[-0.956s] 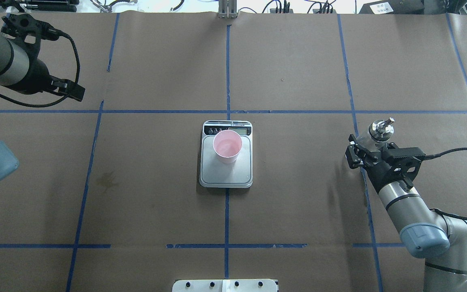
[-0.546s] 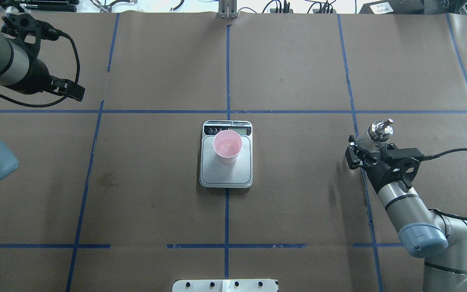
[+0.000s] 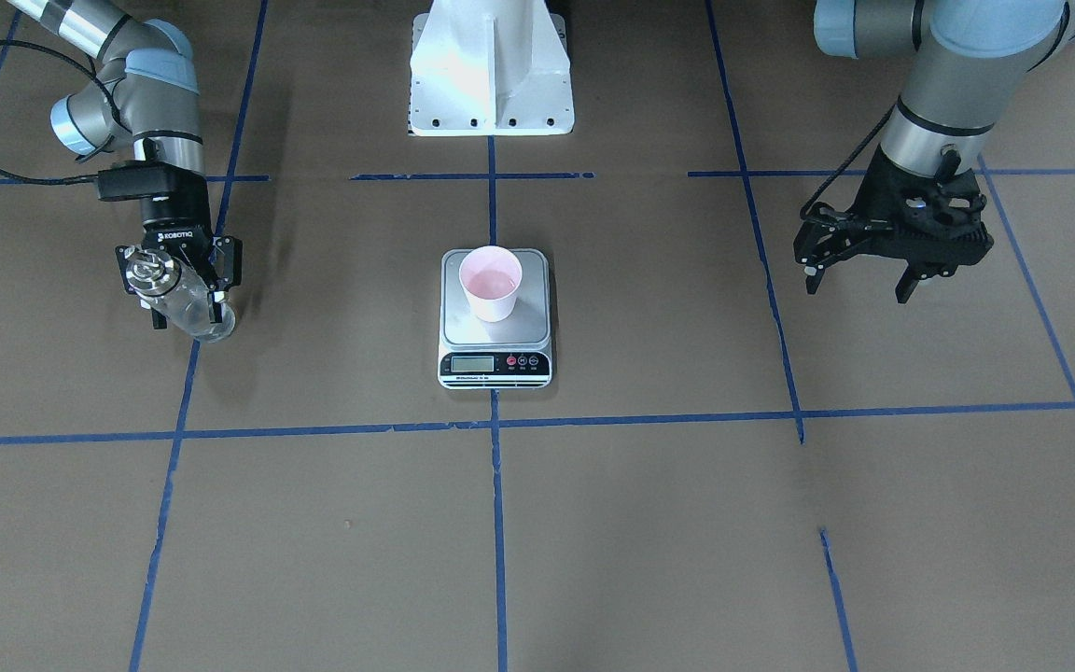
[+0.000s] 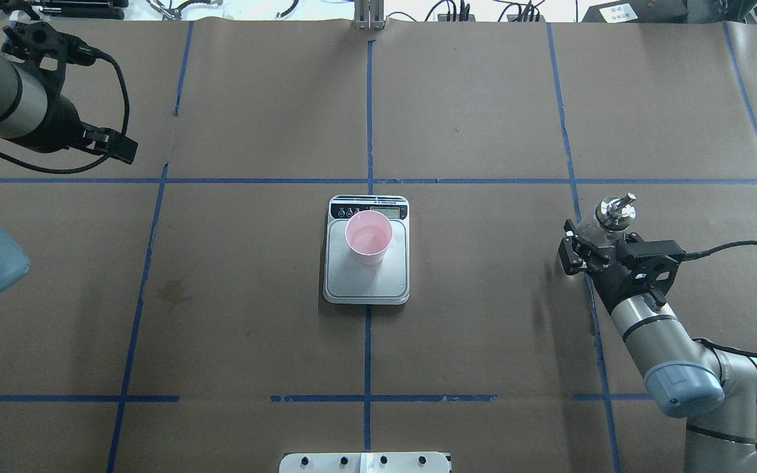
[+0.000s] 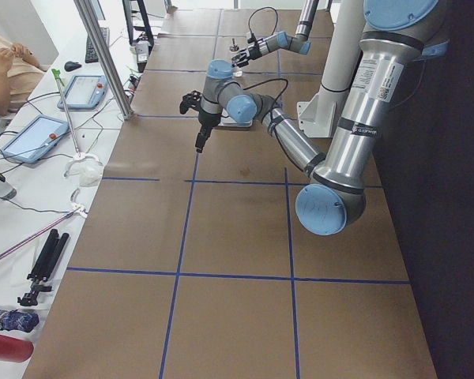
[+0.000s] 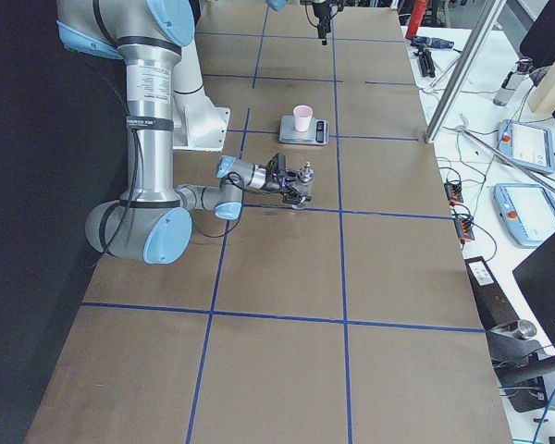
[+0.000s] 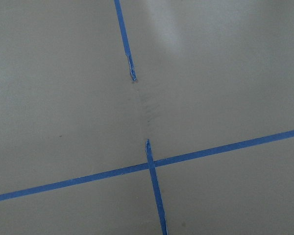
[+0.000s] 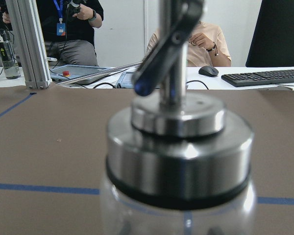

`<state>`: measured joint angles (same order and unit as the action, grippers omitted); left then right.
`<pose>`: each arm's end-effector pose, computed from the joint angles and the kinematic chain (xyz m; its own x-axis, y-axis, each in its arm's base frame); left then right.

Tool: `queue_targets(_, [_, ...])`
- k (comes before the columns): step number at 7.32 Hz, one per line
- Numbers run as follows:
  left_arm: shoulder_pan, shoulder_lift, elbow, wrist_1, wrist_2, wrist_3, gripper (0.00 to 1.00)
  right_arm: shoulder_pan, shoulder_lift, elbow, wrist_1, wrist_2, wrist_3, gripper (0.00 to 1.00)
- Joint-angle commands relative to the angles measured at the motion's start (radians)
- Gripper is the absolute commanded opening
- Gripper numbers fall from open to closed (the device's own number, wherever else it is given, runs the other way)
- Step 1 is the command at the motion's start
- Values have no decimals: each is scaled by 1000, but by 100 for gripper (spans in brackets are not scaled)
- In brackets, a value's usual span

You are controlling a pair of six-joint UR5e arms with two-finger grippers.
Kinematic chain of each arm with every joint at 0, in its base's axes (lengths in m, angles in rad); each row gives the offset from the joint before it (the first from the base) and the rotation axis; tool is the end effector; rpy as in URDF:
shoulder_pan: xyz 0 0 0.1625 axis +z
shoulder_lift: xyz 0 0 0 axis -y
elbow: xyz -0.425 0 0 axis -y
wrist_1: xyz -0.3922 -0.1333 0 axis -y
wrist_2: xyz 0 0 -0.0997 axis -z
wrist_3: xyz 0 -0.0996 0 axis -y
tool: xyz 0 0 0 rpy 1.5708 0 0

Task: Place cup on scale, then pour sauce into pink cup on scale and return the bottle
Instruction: 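Lower the bottle to its original spot with the right gripper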

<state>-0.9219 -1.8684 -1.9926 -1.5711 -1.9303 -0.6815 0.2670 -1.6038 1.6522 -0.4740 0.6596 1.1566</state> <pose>0.2577 -0.5024 0.3148 0.7567 0.2054 -0.6207 0.0286 0.9381 0.3453 -0.4017 -0.3297 0.5027 0.7090 -0.0617 0.7025 -0.6233 0.4111 0.6652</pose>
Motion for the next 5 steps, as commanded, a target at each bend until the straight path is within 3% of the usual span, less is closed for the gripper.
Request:
queue_targets(1, [0,0,0,0,1,0,99,-3,7,-26,3,-3,2,99])
queue_targets(5, [0,-2,0,0,1,0,99,-5,21,-34,6,-6,2,100])
